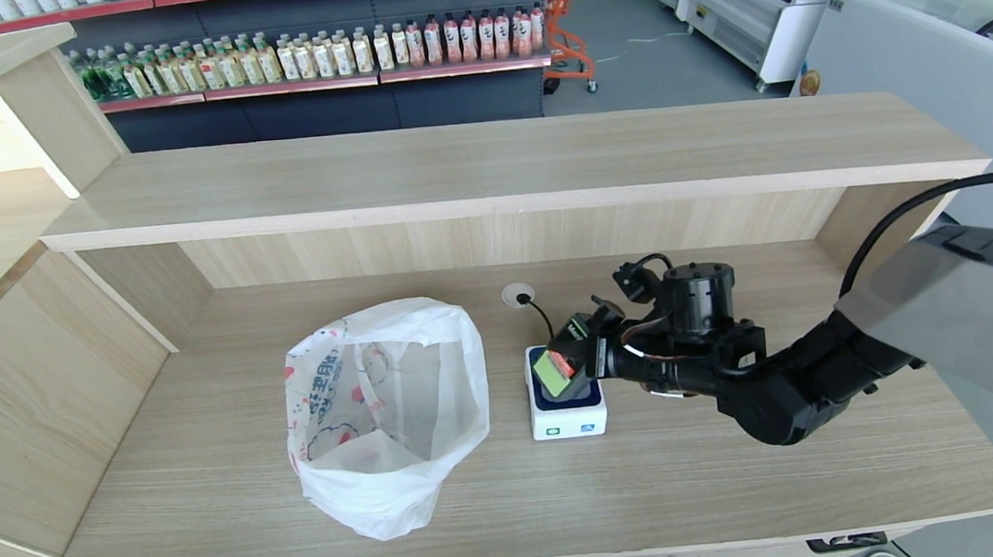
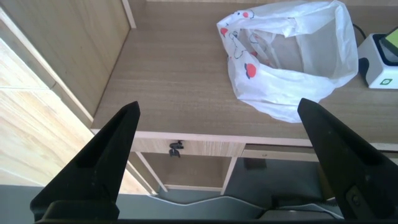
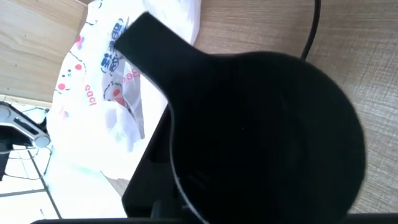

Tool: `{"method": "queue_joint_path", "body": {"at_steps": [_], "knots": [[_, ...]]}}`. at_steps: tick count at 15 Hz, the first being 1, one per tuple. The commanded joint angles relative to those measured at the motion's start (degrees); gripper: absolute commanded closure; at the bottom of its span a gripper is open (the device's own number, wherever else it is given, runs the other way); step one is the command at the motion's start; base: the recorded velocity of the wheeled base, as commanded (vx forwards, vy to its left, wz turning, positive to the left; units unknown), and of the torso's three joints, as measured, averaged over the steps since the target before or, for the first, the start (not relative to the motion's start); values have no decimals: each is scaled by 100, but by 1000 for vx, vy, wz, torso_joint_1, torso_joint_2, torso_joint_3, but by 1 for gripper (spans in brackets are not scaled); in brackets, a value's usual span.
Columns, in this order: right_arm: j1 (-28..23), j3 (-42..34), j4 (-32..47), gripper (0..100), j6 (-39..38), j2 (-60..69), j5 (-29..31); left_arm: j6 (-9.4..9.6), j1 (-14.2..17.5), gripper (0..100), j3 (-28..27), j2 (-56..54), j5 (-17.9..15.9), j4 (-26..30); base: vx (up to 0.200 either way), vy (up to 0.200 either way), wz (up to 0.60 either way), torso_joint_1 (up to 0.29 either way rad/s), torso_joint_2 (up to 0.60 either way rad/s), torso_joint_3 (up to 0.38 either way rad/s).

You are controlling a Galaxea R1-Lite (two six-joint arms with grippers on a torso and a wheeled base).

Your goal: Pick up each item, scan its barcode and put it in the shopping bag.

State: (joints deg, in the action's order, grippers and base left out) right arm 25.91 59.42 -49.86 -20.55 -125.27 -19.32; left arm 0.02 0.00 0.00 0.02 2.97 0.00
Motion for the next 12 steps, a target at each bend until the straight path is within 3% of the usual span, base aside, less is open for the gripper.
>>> {"method": "queue_joint_path", "body": {"at_steps": [1,4,7,9,12], "knots": [[-217,-308,3,100,-63,785,-45,-2,0,0,0,-2,1,0,0,0,0,0,0,0],[-402,-818,389,100,210,2261,-37,-11,0,0,0,-2,1,-9,0,0,0,0,0,0],[-683,-1345,486,100,2073,3281,113,-2,0,0,0,-2,1,0,0,0,0,0,0,0],[-806,-2031,416,100,3374,3843,570,-2,0,0,0,-2,1,0,0,0,0,0,0,0],[-780,-2953,328,100,3690,4485,658,-2,0,0,0,-2,1,-9,0,0,0,0,0,0]]}}
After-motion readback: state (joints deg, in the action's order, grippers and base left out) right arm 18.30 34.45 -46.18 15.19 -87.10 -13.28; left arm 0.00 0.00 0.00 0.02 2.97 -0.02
